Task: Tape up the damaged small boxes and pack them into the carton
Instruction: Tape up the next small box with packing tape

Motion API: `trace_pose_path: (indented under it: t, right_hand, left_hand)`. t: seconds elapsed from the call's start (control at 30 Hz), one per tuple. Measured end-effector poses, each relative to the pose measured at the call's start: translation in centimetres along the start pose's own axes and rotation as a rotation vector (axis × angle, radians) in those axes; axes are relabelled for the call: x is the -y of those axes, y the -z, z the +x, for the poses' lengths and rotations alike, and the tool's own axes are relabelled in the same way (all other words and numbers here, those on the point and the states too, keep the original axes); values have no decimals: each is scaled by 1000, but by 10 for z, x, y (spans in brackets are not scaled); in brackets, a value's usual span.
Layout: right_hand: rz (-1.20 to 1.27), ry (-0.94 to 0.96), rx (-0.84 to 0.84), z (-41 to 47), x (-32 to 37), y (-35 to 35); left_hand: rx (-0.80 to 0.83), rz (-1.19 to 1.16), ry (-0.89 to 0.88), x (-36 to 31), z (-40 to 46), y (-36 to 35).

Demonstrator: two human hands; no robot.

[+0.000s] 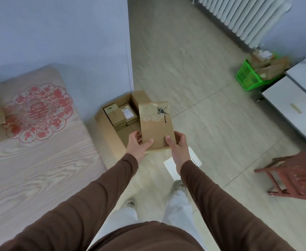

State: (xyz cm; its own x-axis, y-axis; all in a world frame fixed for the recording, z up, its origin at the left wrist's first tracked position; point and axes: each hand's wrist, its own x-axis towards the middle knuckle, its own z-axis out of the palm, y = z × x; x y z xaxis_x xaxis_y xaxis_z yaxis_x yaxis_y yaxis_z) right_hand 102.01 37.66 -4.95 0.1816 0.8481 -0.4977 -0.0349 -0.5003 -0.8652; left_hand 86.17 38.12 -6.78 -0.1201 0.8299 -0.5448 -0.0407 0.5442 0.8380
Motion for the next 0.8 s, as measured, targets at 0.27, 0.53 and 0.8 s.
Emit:
trace_pose_path:
  t: [0.27, 0.53, 0.8]
  right_hand:
    - [-132, -62, 192, 121, 23, 58]
    - [-189, -243, 330, 214, 31, 38]
    - [-283, -321, 348, 340, -10, -40]
  left_hand:
    - [-101, -98, 86, -11, 71, -81]
    - [-121, -187, 231, -12, 156, -88]
    - [-251, -305, 310, 28, 277, -64]
